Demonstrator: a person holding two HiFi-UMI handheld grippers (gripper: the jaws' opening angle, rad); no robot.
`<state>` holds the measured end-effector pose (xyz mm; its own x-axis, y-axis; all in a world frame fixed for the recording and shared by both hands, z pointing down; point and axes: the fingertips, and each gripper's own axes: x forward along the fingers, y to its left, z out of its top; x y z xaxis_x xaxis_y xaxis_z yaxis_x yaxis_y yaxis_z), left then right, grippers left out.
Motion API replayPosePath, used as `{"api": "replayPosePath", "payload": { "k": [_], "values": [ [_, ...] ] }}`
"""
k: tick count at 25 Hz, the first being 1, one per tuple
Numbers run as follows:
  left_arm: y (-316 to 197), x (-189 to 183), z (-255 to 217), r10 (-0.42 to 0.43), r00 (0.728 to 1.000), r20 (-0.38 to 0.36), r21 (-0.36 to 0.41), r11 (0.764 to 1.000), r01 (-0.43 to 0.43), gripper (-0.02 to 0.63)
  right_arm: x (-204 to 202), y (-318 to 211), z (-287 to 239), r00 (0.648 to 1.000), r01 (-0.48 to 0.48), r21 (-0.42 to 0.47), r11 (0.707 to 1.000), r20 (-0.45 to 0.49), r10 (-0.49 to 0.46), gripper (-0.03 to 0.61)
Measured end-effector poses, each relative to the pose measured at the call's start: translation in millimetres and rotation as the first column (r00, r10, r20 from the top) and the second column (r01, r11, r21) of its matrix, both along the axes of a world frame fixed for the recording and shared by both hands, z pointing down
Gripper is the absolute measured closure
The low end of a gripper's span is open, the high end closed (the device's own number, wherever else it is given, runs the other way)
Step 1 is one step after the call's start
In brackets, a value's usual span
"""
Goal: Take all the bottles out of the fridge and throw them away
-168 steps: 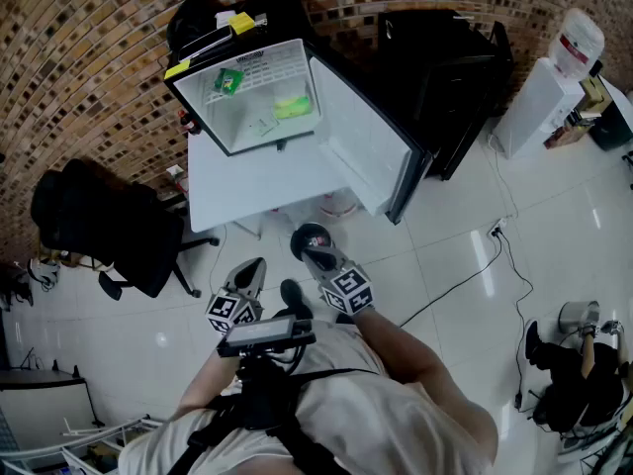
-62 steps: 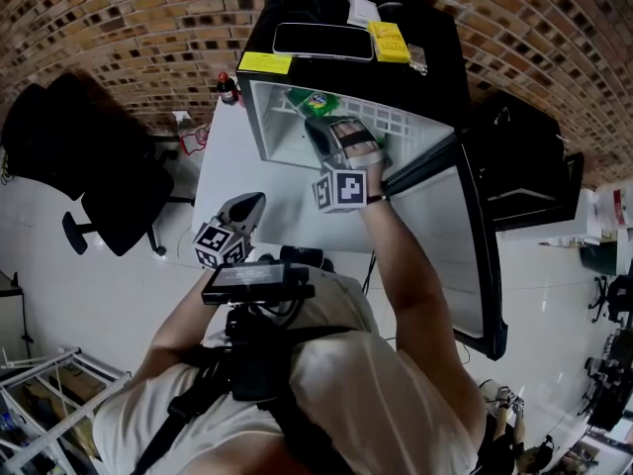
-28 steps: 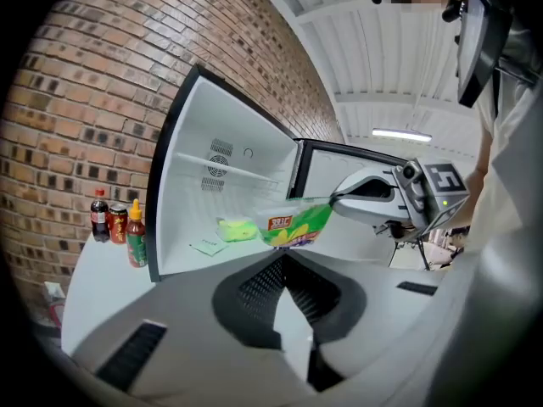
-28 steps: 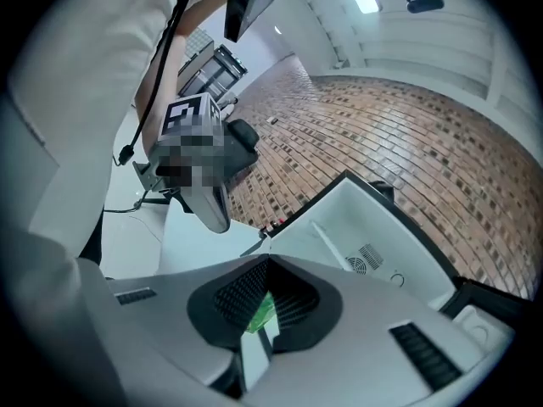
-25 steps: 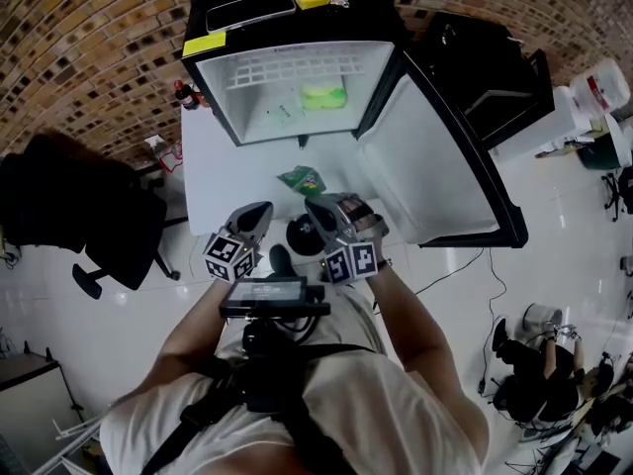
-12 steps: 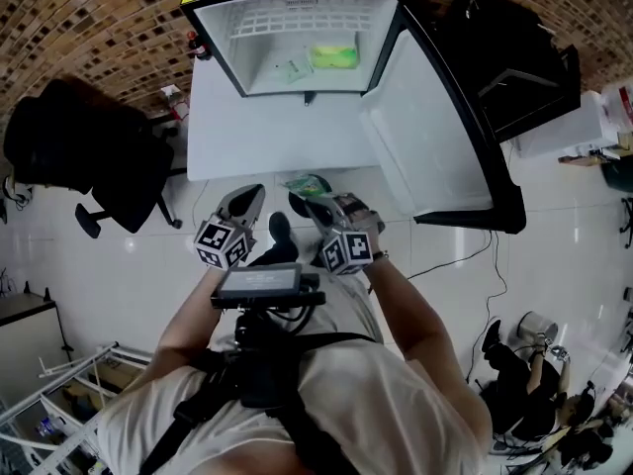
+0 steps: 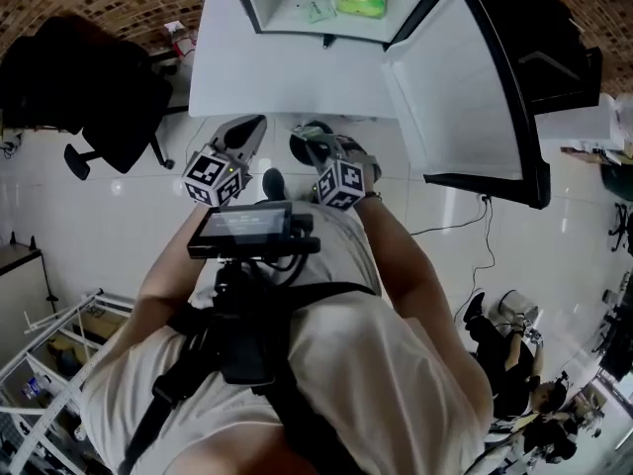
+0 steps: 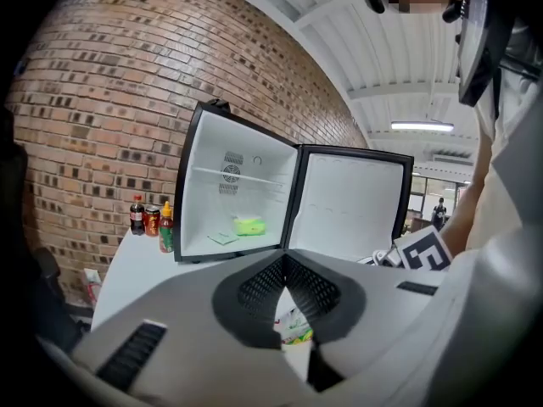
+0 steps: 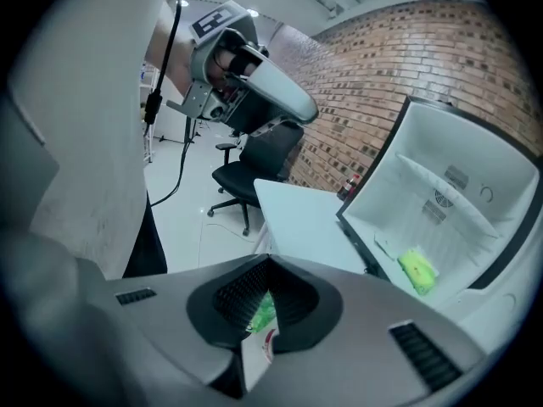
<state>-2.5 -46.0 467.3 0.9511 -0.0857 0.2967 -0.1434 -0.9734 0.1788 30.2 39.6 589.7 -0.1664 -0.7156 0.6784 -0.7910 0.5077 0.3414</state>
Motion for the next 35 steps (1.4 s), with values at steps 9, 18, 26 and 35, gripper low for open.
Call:
{"api": "replayPosePath", "payload": {
  "k": [9,18,26,35],
  "values": [
    [-0.7,-4.8,13.2,0.018,0.999,0.036,-0.006,1.0,-0.018,0.601,6.9,-9.8,78.6,0.997,-0.039,-0.17,0.985,0.056,0.049,0.577],
    [2.4,-23.8,24.2,0.01,0.995,0.098,0.013,1.0,-0.012,0.601,17.9,-27.6,135.0,0.991,-0.081,-0.283,0.956,0.078,0.107,0.577],
    [5.5,-31.5,18.1,0.0,0.993,0.12,0.027,1.0,-0.004,0.601,36.2,-37.7,160.1,0.986,-0.121,-0.315,0.941,0.069,0.149,0.574],
    [9.3,-25.8,9.5,0.004,0.994,0.107,0.027,1.0,-0.007,0.601,33.4,-44.6,152.0,0.982,-0.13,-0.294,0.947,0.093,0.163,0.554]
  ]
}}
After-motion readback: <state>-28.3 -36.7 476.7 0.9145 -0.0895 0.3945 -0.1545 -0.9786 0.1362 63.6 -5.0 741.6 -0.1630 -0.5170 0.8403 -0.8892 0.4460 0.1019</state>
